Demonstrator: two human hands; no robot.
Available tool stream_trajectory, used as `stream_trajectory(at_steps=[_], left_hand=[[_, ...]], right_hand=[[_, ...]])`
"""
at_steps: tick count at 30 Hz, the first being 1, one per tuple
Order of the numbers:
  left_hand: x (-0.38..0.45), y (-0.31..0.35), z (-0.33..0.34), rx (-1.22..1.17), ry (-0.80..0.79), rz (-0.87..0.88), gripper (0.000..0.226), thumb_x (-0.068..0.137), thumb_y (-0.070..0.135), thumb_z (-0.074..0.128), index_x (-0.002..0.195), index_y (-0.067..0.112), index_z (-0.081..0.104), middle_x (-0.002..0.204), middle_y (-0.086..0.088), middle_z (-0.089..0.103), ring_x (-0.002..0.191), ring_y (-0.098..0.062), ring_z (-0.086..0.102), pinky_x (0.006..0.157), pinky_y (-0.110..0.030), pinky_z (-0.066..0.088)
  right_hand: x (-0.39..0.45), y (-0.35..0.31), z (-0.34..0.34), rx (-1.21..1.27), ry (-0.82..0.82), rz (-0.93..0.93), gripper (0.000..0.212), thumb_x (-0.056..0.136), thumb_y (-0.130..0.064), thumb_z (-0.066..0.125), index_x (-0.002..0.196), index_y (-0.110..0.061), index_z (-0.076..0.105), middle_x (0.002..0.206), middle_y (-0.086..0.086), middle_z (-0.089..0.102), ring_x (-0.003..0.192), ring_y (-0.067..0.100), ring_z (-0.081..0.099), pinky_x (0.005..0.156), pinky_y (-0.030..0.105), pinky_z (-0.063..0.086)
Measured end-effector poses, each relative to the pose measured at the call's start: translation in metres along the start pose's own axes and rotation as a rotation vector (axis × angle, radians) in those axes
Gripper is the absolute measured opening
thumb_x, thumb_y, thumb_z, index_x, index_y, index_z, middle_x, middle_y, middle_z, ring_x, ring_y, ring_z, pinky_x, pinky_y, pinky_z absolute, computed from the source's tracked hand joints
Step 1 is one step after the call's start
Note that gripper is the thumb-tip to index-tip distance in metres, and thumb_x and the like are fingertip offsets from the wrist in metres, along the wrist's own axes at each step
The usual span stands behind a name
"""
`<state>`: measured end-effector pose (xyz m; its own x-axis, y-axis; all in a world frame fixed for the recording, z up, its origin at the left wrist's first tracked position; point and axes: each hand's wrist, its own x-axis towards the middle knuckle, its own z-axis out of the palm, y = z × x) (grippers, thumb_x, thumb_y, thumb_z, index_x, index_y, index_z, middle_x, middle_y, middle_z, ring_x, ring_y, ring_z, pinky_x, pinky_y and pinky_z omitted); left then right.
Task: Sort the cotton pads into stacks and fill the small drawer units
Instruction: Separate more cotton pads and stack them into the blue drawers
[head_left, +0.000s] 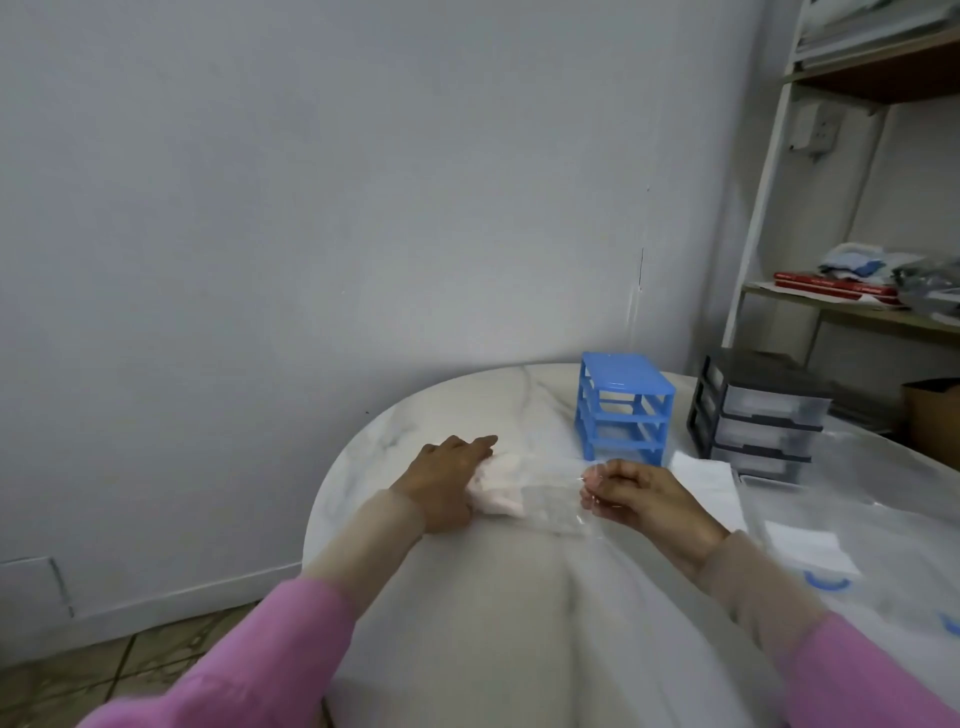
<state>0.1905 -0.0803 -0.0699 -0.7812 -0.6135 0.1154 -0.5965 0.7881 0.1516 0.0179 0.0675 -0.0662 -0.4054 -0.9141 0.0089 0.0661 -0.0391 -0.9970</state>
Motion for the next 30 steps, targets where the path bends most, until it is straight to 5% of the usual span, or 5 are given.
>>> stream_trajectory(at_steps=[9, 16, 22, 26, 30], left_hand=[[-0.005, 0.002, 0.009, -0.145, 0.251, 0.056, 0.007, 0.083, 0.021, 0.063, 0.086, 0.015, 0.063, 0.083, -0.006, 0.054, 0.09, -0.028, 0.056, 0.067, -0.03, 0.036], [-0.013, 0.017, 0.007, -0.127, 0.25, 0.185, 0.022, 0.087, 0.018, 0.056, 0.109, 0.014, 0.063, 0.101, -0.004, 0.063, 0.096, -0.025, 0.05, 0.078, -0.026, 0.035], [-0.014, 0.033, 0.014, 0.032, 0.212, 0.241, 0.032, 0.092, 0.024, 0.051, 0.122, 0.021, 0.06, 0.133, 0.002, 0.052, 0.118, -0.023, 0.045, 0.093, -0.024, 0.029], [-0.015, 0.04, 0.021, 0.189, 0.215, 0.224, 0.041, 0.097, 0.023, 0.041, 0.138, 0.023, 0.042, 0.146, 0.004, 0.038, 0.132, -0.017, 0.033, 0.111, -0.033, 0.009], [-0.019, 0.044, 0.03, 0.172, 0.285, 0.215, 0.054, 0.096, 0.027, 0.043, 0.147, 0.027, 0.025, 0.145, 0.0, 0.039, 0.135, -0.02, 0.031, 0.114, -0.048, -0.002]], right_hand=[[-0.009, 0.005, -0.015, -0.23, -0.16, -0.008, 0.037, 0.091, 0.012, 0.037, 0.097, -0.008, 0.067, 0.103, 0.001, 0.07, 0.095, 0.006, 0.065, 0.072, 0.008, 0.049], [-0.007, 0.011, -0.016, -0.422, -0.088, -0.188, 0.034, 0.08, 0.002, 0.067, 0.101, -0.022, 0.059, 0.11, 0.005, 0.061, 0.098, 0.023, 0.063, 0.089, 0.031, 0.051], [-0.011, 0.014, -0.018, -0.635, -0.068, -0.187, 0.048, 0.079, 0.0, 0.067, 0.119, -0.024, 0.055, 0.093, 0.002, 0.063, 0.086, 0.022, 0.06, 0.082, 0.022, 0.048], [-0.015, 0.008, -0.017, -0.763, -0.033, -0.285, 0.031, 0.075, -0.008, 0.076, 0.101, -0.018, 0.063, 0.085, -0.014, 0.056, 0.079, 0.006, 0.055, 0.068, 0.005, 0.04], [-0.015, 0.013, -0.02, -0.7, -0.04, -0.258, 0.029, 0.075, -0.013, 0.077, 0.095, -0.022, 0.058, 0.103, -0.006, 0.058, 0.09, 0.006, 0.058, 0.086, 0.017, 0.045]])
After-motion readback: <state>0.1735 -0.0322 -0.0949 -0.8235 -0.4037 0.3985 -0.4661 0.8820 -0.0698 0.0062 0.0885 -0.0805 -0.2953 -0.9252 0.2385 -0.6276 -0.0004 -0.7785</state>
